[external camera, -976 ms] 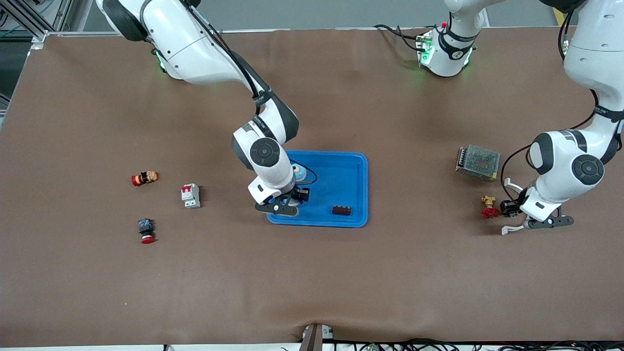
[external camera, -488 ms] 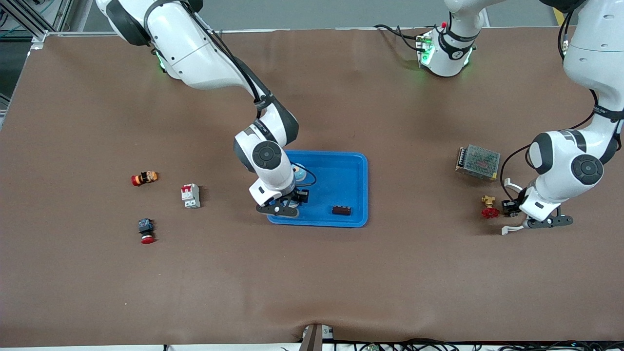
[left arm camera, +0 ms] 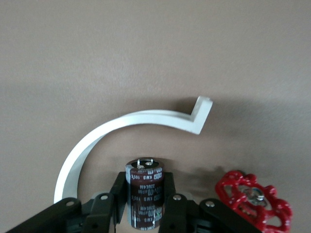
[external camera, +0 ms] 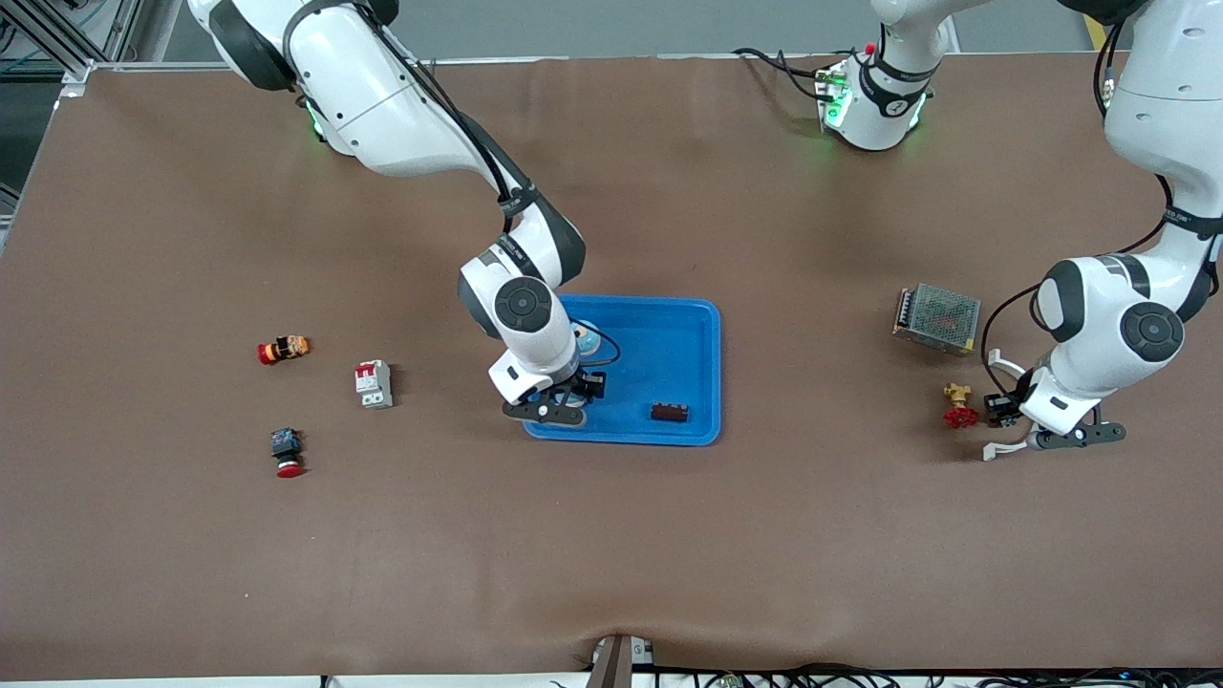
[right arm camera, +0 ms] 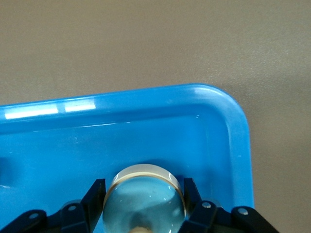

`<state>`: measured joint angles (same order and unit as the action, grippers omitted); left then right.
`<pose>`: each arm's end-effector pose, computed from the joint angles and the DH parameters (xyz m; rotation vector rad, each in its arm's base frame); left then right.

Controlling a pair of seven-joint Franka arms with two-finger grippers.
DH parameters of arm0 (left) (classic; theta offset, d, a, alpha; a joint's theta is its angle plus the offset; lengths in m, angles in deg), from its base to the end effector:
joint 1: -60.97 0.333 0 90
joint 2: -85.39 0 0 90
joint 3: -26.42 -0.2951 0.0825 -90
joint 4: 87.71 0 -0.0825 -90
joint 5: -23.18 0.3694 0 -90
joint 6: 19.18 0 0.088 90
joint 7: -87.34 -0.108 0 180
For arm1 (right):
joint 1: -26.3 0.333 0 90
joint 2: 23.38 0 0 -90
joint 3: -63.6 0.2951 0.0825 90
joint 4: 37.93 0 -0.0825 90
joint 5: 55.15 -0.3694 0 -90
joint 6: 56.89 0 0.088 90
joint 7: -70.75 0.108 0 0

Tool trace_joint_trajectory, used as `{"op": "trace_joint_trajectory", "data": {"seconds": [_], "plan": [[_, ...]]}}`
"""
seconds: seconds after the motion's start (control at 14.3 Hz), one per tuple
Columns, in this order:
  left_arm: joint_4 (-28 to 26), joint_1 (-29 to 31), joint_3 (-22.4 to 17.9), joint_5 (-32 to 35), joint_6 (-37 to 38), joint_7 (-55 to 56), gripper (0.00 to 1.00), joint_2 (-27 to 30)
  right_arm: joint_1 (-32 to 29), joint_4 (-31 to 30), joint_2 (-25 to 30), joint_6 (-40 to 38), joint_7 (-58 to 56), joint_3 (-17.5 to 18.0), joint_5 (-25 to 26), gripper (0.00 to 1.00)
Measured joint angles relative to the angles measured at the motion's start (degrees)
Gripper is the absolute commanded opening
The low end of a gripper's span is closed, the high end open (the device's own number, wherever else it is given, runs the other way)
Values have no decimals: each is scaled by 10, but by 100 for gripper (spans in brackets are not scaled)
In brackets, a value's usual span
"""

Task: Place electrolytic capacitor and blue bell in tray
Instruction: 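Release the bell in the tray while the left gripper lowers onto the capacitor, then carry the capacitor to the tray with the left gripper while the right withdraws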

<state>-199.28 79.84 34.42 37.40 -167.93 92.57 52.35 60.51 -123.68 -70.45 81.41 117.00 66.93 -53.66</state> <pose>0.5968 0.1120 0.1838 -3.0693 -0.1524 -0.1232 0.5570 0.4195 0.1846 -3.0491 0.2353 -0.0867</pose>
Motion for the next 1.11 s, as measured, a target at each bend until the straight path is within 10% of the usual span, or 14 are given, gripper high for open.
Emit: {"op": "trace_joint_trajectory", "data": {"seconds": [0.35,1.11], "plan": [[17,0,12,0,45,11,0,22,0,1,0,1,0,0,0,100],[112,-2,122,-5,246,311,0,36,-1,22,14,-37,1,-6,0,100]]}}
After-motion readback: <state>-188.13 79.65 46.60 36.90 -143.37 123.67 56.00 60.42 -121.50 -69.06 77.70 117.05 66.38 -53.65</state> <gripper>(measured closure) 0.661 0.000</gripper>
